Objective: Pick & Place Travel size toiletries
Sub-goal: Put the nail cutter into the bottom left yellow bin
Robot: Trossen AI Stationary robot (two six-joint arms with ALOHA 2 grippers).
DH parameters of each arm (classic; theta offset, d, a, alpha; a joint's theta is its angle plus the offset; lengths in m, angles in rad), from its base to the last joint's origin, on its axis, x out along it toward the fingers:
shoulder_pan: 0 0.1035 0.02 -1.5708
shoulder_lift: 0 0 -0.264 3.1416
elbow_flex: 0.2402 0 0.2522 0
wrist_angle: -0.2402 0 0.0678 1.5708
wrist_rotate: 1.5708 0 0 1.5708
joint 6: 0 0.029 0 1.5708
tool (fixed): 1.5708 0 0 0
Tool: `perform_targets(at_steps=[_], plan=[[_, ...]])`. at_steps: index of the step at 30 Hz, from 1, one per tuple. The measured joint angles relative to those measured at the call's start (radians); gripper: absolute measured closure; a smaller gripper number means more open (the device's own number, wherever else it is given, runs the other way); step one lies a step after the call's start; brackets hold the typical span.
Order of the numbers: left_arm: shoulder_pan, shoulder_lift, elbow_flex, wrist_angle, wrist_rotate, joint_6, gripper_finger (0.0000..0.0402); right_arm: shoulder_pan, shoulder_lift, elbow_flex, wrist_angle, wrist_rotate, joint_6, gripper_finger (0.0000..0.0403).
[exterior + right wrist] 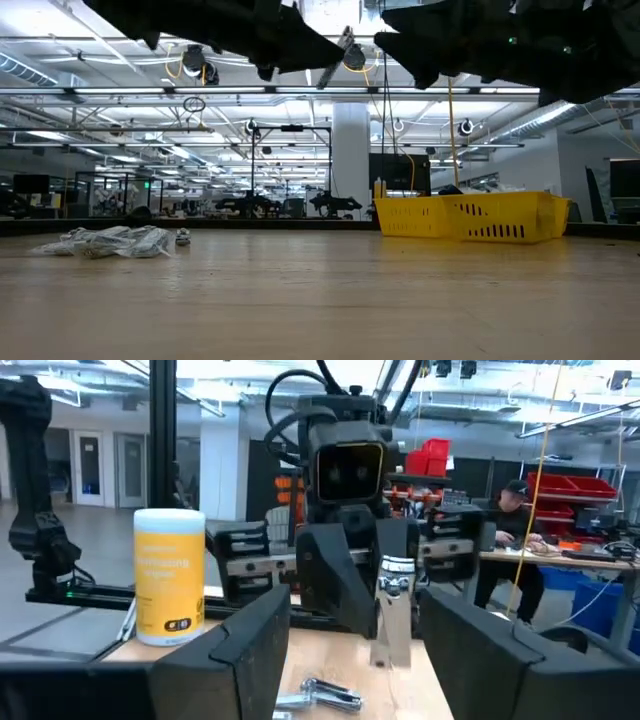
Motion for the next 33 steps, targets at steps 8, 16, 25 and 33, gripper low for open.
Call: perform_targets(at_steps=[8, 16, 25, 33], plan=[[0.011, 0.035, 0.000, 0.032, 0.009, -0.013, 0.0372, 0.000, 0.112, 0.104, 0.011, 0.001, 0.010, 0.0193], [0.001, 0.035, 0.000, 0.030, 0.013, -0.014, 0.0370, 0.000, 0.135, 0.130, 0.003, 0.028, 0.007, 0.0204], [-0.022, 0.035, 0.000, 0.035, -0.036, 0.039, 0.0370, 0.001, 0.136, 0.130, -0.002, 0.043, 0.003, 0.0215], [-0.043, 0.034, 0.003, 0.043, -0.026, 0.048, 0.0369, 0.005, 0.099, 0.129, -0.023, 0.061, -0.064, 0.0186]])
